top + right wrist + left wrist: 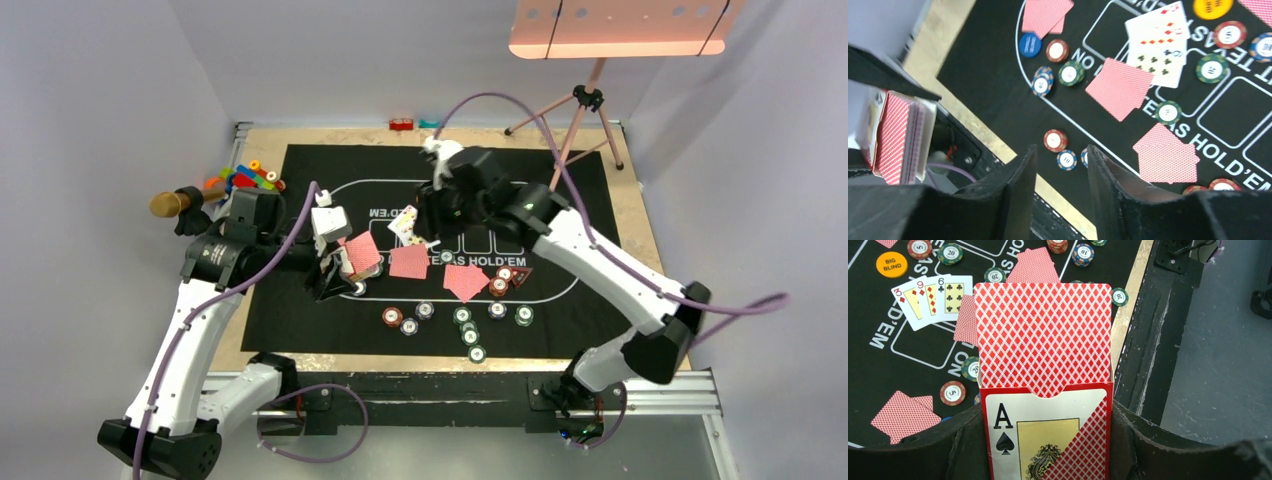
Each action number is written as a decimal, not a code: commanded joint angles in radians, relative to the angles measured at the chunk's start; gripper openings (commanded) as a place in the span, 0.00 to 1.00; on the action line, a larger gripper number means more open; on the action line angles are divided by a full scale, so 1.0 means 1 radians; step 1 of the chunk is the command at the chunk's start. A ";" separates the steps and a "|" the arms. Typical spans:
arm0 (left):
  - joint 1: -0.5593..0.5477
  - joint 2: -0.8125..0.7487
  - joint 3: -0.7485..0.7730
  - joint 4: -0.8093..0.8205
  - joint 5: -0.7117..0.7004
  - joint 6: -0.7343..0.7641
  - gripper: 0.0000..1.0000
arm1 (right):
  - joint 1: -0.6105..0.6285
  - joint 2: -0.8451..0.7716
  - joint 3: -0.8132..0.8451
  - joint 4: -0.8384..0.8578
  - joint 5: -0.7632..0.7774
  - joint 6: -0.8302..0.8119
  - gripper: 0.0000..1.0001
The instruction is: Distribute texas hold em gaming equipment
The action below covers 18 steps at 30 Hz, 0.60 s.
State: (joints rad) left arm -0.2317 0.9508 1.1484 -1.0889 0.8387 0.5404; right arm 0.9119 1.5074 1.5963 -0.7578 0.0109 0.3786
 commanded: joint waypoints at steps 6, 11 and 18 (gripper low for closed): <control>-0.006 -0.018 0.051 0.060 0.052 -0.017 0.18 | -0.212 -0.172 -0.266 0.514 -0.665 0.313 0.65; -0.006 -0.017 0.048 0.066 0.046 -0.016 0.19 | -0.197 -0.083 -0.252 0.643 -0.825 0.413 0.75; -0.006 -0.005 0.047 0.079 0.029 -0.017 0.20 | -0.119 0.026 -0.182 0.668 -0.837 0.436 0.79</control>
State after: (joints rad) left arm -0.2321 0.9436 1.1557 -1.0618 0.8410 0.5339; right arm 0.7547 1.5047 1.3434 -0.1741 -0.7483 0.7734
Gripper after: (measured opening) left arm 0.699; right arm 0.786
